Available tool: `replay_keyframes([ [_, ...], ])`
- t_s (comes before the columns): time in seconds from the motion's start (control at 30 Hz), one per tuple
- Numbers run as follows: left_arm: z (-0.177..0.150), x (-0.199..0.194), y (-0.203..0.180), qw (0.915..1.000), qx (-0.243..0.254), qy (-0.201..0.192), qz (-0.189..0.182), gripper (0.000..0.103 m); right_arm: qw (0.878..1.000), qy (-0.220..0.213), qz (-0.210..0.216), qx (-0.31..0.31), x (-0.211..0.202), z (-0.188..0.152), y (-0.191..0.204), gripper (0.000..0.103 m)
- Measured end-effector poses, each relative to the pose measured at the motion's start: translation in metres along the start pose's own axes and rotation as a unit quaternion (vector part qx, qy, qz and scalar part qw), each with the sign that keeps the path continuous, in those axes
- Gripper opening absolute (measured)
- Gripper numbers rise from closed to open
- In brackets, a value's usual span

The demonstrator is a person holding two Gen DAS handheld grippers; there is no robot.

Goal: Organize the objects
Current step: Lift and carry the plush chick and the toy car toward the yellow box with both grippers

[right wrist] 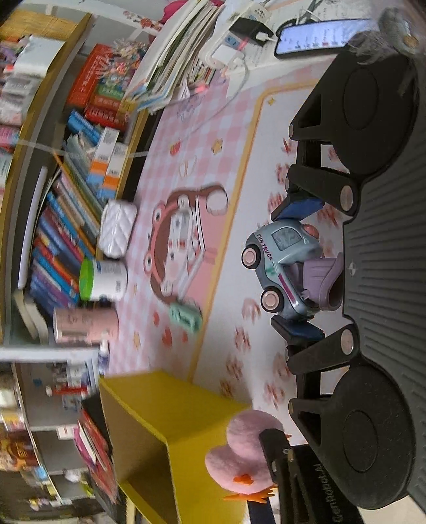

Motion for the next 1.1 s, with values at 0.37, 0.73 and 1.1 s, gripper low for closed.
replay_keyframes([
  [0.37,-0.024,-0.035,0.078,0.9992,-0.027,-0.01,0.03,0.067,0.999,-0.011,0.023,-0.024,-0.032,-0.017,0.084,0.059],
  [0.73,-0.044,-0.061,0.134,0.9977,-0.036,-0.018,0.055,0.067,0.998,-0.018,0.049,-0.035,-0.051,-0.028,0.146,0.059],
  [1.1,-0.05,-0.073,0.165,0.9957,-0.054,-0.031,0.068,0.067,0.996,-0.025,0.062,-0.064,-0.063,-0.029,0.186,0.059],
])
Point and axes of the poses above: each gripper's, at about its wrist camera, not at the fingertips, and x roughly the way its jaws point, y to its left, z to its top, the point moved 2 cm from there along x, roughly the way its jaws point, and after that the axes turned 2 degrees about y, right-handed, at the moved point
